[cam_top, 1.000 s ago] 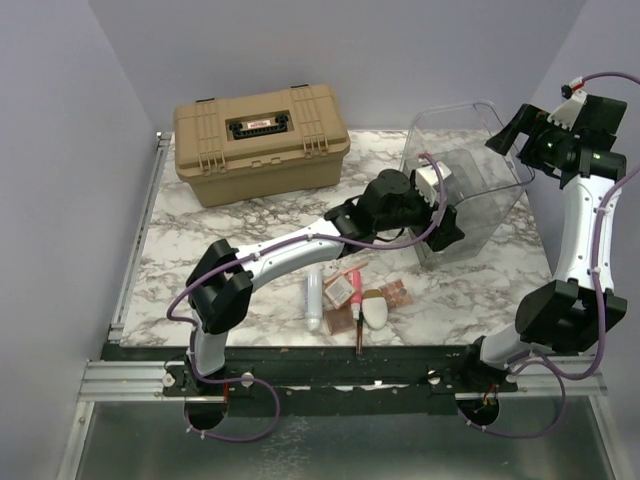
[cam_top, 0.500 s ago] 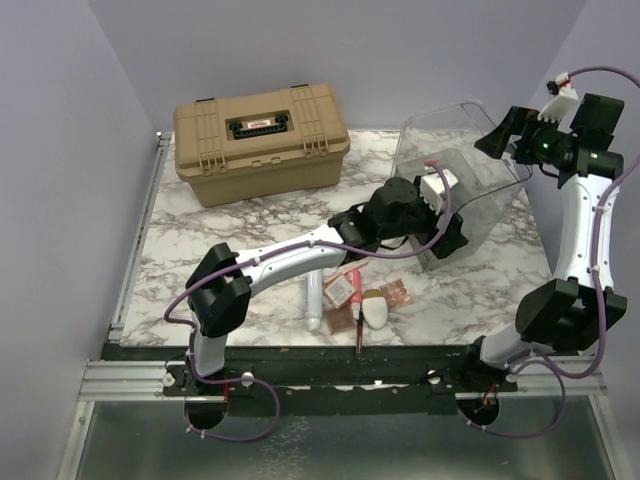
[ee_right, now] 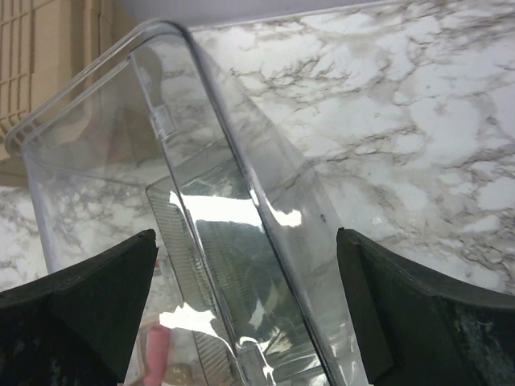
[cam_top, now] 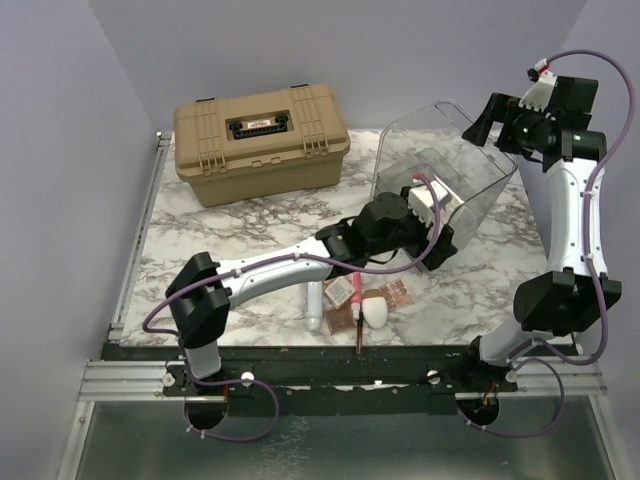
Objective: Organize the makeup
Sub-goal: Move the storage box to the center of the board.
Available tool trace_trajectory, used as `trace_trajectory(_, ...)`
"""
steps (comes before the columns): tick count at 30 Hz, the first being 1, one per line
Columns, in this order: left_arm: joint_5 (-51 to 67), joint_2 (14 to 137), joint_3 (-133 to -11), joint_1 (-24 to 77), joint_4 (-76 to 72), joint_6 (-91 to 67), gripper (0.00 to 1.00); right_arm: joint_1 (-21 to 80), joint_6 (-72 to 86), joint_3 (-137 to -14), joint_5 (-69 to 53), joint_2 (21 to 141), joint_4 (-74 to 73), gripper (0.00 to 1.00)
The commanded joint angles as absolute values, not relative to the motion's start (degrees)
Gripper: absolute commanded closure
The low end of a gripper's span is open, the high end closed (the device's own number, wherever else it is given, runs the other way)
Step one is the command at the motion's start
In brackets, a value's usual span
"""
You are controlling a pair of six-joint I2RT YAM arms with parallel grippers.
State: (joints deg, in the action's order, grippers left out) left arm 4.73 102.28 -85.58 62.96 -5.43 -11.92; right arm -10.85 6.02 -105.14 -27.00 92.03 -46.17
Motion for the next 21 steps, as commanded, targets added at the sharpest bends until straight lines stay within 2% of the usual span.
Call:
trace_trajectory(1, 0.44, 95.28, -81.4, 61.09, -6.28, -11.68, 0.01, -10.76, 7.6, -111.05, -17.17, 92.37, -49.38, 0.0)
trace_trajectory(6, 1.86, 89.2, -75.06, 56.88, -7.12, -14.38, 0.01, -10.78, 7.32, -113.2, -14.12, 91.1, -49.96, 0.0)
trace_trajectory(11, 6.69, 84.68, -64.87, 48.67, -14.09, -22.91, 0.01, -10.76, 7.87, -105.86, -19.93, 86.77, -49.25, 0.0)
trace_trajectory(18, 17.07, 88.26, -59.42, 42.21, -26.42, -35.09, 0.02, -10.8, 8.89, -97.21, -23.56, 83.26, -46.85, 0.0)
trace_trajectory(21, 20.42, 91.26, -57.07, 40.62, -36.76, -43.09, 0.03, -10.73, 9.13, -95.97, -24.39, 82.52, -46.67, 0.0)
